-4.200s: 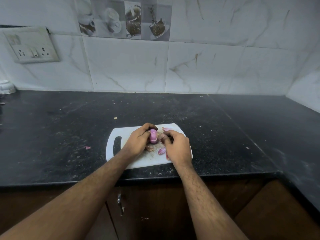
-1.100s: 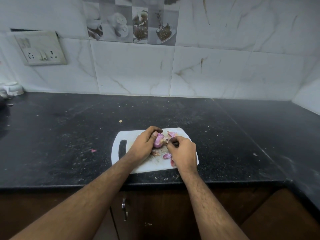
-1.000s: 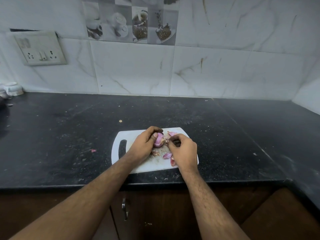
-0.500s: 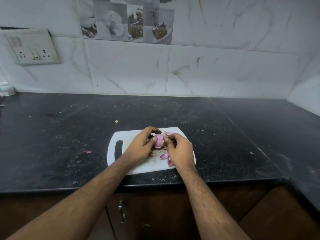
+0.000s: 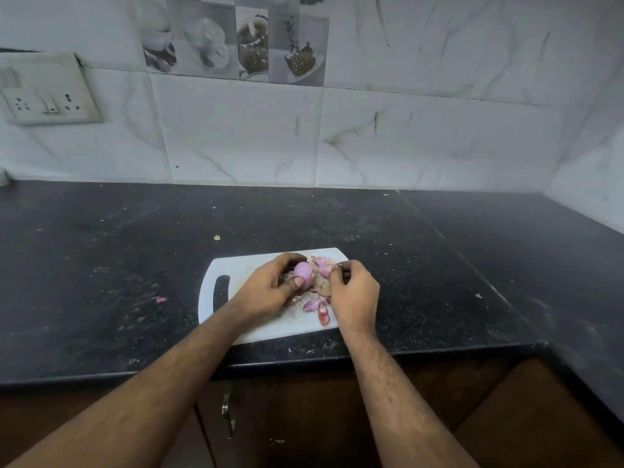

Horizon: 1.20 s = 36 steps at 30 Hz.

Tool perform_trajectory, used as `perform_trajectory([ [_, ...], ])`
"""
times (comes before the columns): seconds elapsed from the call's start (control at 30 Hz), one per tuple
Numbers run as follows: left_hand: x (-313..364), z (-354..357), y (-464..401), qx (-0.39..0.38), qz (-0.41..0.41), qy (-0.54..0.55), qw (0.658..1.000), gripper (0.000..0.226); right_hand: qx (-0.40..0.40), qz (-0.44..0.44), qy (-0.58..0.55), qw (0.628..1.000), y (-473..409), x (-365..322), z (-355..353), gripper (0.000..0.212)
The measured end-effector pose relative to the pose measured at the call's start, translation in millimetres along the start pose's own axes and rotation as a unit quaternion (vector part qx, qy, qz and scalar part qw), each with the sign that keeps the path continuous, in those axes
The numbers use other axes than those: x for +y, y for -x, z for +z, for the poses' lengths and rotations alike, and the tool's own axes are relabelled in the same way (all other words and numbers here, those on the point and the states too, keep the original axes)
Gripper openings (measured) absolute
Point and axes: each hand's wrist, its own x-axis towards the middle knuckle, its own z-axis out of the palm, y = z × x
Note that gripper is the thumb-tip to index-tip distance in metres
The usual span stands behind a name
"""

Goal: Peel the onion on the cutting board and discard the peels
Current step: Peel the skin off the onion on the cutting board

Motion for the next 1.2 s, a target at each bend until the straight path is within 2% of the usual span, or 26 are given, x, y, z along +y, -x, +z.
perform_trajectory([
  [0.1,-1,-1,1,0.0,-0.004,0.021,1.0,0.036,-0.026,-0.029,0.025,0.999,1,1,3,0.017],
  [0.23,-2,0,0,0.0,-0.011,0.04,0.999,0.043,-0.077,-0.053,0.01,0.996,5,0,10,0.042],
  [0.4,4,0,1,0.006,-0.009,0.062,0.998,0.043,-0.068,-0.031,-0.008,0.997,4,-1,3,0.029],
  [0.5,2,0,1,0.01,-0.007,0.048,0.999,0.044,-0.08,-0.057,-0.036,0.994,8,-4,-1,0.025],
  [0.63,-2,0,-1,0.025,-0.013,0.046,0.999,0.047,-0.124,-0.049,-0.017,0.991,9,-7,-3,0.031],
  [0.8,-2,0,-1,0.026,-0.022,0.066,0.997,0.05,-0.085,-0.015,-0.046,0.995,13,-13,-4,0.033],
  [1.0,0,1,-1,0.023,0.0,0.082,0.996,0.046,-0.144,-0.073,-0.026,0.987,12,-10,-3,0.017],
  [1.2,3,1,1,0.005,0.025,0.096,0.995,0.036,-0.114,-0.072,-0.004,0.991,13,-10,-5,0.013],
])
